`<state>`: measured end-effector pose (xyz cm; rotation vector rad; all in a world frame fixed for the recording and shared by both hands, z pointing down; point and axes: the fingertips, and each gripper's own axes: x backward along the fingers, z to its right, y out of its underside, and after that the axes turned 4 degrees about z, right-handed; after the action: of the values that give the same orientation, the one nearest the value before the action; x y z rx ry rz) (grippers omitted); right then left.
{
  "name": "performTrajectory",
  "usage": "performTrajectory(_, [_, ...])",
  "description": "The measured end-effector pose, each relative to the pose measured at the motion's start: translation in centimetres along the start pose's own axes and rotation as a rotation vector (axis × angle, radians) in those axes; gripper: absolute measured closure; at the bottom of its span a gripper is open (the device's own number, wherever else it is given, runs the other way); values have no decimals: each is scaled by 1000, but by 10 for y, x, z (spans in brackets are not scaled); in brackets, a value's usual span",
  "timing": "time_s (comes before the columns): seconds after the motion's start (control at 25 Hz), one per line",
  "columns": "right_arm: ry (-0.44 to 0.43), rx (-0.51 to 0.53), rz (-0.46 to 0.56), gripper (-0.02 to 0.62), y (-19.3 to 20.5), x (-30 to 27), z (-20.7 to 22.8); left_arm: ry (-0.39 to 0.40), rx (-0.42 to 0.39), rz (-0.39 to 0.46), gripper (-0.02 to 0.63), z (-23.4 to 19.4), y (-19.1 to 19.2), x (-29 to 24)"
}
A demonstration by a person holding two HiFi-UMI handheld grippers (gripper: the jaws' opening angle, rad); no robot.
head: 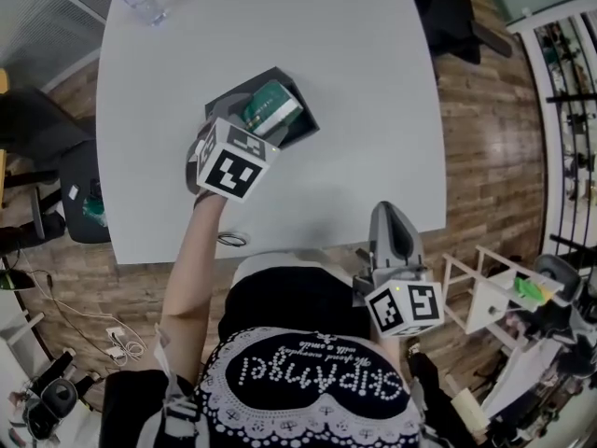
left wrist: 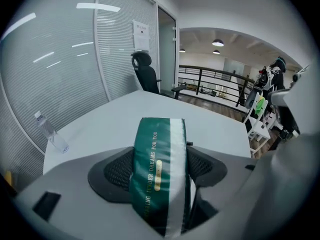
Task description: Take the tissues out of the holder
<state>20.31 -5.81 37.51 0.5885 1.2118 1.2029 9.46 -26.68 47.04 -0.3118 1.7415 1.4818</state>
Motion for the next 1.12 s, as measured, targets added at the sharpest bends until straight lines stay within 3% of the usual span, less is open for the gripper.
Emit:
performTrajectory(0.52, [-41, 38, 36, 561, -4, 11, -19, -135, -2, 316, 265, -13, -59, 92])
performTrajectory(0.76, [-91, 69, 58, 561, -9, 17, -36, -209, 66, 548, 267, -8, -79, 162])
performTrajectory(1.12, [-178, 121, 109, 561, -29, 14, -57, -344, 156, 744, 267, 5, -69, 265])
